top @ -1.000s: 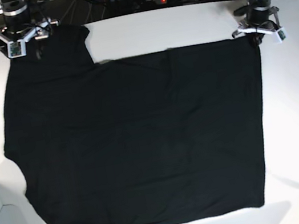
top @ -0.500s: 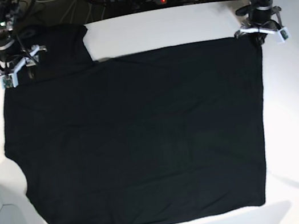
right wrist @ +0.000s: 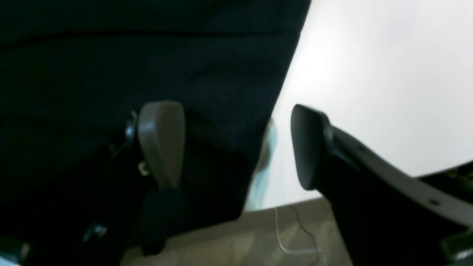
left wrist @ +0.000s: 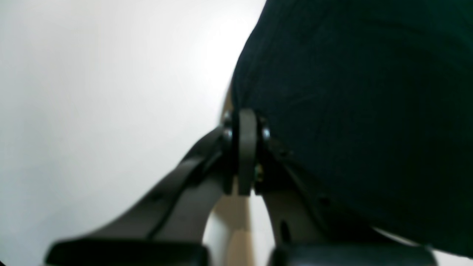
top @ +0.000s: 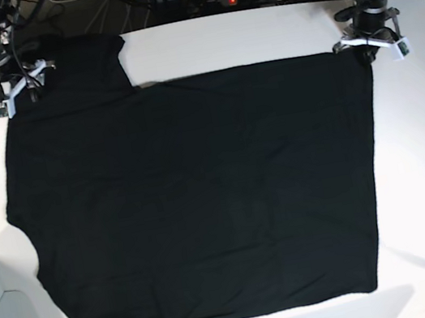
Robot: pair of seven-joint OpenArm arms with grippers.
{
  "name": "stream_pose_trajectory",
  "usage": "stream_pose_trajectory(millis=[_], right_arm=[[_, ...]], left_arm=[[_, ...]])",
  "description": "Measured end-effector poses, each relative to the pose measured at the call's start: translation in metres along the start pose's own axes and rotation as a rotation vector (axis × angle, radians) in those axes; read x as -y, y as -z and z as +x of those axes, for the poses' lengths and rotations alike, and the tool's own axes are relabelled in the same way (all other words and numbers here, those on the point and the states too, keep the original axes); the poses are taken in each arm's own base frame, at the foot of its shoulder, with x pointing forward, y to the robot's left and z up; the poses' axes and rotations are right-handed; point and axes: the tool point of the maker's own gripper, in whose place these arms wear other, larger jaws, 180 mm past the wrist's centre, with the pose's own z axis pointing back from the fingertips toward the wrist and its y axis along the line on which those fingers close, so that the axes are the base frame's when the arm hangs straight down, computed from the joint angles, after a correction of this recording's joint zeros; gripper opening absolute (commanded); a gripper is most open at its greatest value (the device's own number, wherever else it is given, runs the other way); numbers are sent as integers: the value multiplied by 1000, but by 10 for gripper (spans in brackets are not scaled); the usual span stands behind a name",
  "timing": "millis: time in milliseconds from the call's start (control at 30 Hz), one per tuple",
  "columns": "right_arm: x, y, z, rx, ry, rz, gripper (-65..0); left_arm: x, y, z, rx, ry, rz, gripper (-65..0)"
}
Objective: Fold the T-shirt properly
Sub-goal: 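Pull the shoulder corners apart with both grippers to flatten the shirt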
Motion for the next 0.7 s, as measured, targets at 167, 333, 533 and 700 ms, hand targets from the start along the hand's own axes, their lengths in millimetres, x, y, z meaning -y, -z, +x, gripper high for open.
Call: stream_pose_trajectory(millis=[167,333,533,700], right_arm=[[0,2,1,8,-2,11,-269],[-19,1,-1,-7,-82,125,-500],[-22,1,-3,-15,-92,139,-650],[4,-9,-11,-69,-104,61,-650]], left_arm=[[-1,0,0,-1,2,2,-648],[-1,0,-1,-2,2,2,-648],[-1,0,-1,-2,2,2,-648],[1,0,1,2,3,-1,-648]])
